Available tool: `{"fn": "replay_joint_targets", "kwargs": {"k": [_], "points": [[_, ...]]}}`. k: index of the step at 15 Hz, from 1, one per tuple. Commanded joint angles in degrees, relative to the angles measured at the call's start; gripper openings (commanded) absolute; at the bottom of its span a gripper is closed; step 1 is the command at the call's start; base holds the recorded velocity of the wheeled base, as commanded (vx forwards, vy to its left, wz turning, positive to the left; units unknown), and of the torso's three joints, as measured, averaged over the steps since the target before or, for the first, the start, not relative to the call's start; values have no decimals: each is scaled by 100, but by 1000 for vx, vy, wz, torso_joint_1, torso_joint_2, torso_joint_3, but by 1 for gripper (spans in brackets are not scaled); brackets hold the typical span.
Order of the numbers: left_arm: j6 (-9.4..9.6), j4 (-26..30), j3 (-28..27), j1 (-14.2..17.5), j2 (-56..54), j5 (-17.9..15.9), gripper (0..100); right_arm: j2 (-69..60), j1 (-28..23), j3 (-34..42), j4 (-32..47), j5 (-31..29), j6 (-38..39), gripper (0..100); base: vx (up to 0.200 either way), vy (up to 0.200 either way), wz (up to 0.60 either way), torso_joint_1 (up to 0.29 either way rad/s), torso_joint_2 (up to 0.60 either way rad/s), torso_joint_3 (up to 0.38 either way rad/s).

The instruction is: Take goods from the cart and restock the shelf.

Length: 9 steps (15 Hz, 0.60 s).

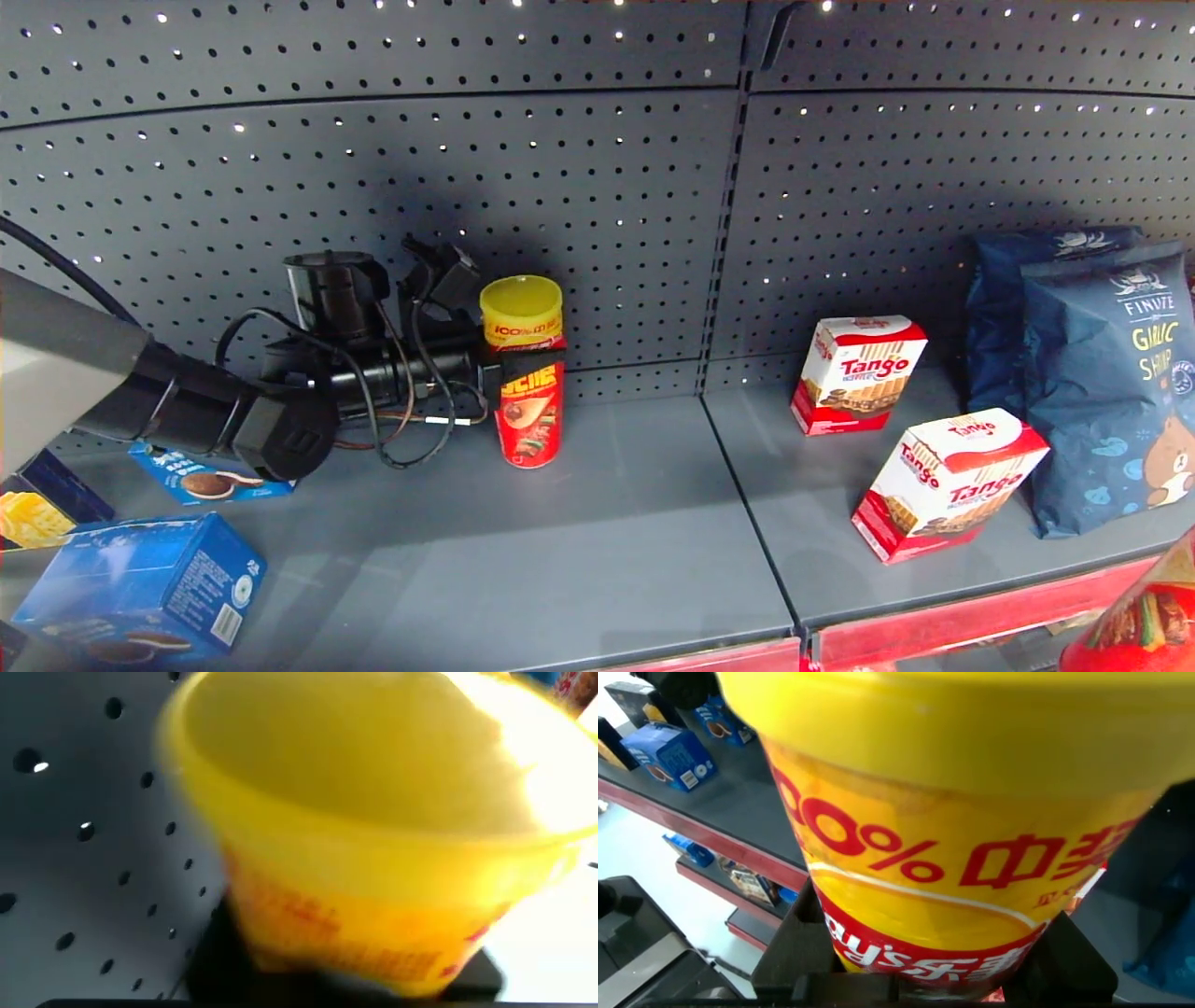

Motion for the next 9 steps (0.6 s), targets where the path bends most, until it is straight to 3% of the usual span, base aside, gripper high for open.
{"fn": "replay_joint_targets", "kwargs": {"k": [1,5,9], "points": [[-7,-3,98,-72,-192,-9,0,-28,3,-15,34,-7,-1,0,0,0,0,0,0,0],[-156,-21,827,-274,-913,-9,0,-133,-6,-15,96,-16,-1,0,0,0,0,0,0,0],[-156,-64,1442,-458,-1537,-9,0,-239,-6,3,219,-16,-1,0,0,0,0,0,0,0]]}}
